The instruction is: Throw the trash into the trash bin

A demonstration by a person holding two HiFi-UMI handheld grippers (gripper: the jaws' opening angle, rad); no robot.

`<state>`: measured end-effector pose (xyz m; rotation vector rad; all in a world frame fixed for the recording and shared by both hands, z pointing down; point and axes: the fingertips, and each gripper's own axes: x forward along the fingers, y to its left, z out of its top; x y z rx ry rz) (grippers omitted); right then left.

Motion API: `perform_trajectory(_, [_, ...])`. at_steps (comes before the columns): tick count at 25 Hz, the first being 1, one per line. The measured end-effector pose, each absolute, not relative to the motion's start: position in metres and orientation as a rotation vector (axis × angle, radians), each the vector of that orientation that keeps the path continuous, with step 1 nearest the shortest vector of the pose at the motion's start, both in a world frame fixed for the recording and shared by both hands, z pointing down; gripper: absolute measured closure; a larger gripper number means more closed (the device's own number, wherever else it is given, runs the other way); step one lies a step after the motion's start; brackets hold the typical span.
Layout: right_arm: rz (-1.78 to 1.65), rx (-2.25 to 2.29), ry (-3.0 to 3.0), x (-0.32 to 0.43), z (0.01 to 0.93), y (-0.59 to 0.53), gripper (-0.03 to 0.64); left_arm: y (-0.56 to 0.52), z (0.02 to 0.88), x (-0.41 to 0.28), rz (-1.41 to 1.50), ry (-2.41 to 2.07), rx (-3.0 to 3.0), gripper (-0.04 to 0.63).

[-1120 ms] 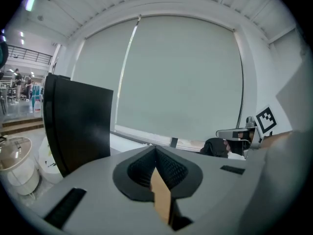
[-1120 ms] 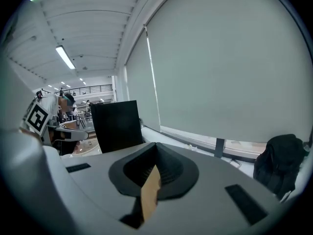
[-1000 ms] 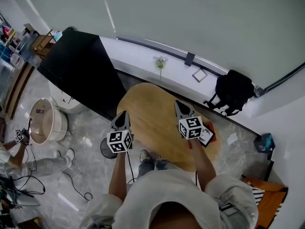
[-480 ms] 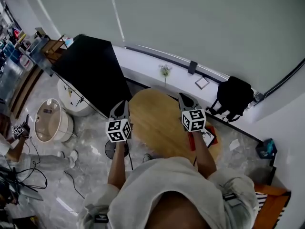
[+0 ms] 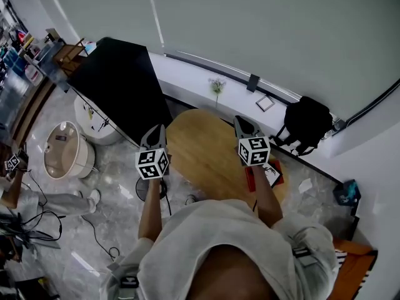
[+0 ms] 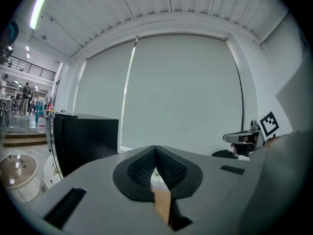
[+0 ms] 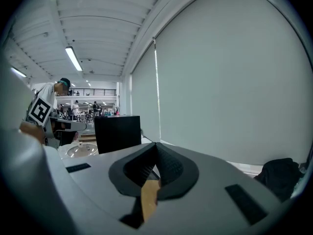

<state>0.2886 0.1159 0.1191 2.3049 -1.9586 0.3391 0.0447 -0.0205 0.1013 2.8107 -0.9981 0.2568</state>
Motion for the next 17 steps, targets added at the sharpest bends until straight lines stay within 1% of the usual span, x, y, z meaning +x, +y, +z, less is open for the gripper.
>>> perform_trajectory(17, [0.354, 2.294, -1.960, 0.2891, 0.1246, 0.1067, 0.588, -0.0257, 0.1035, 0.0536, 0.273, -0.980, 2.825, 0.577])
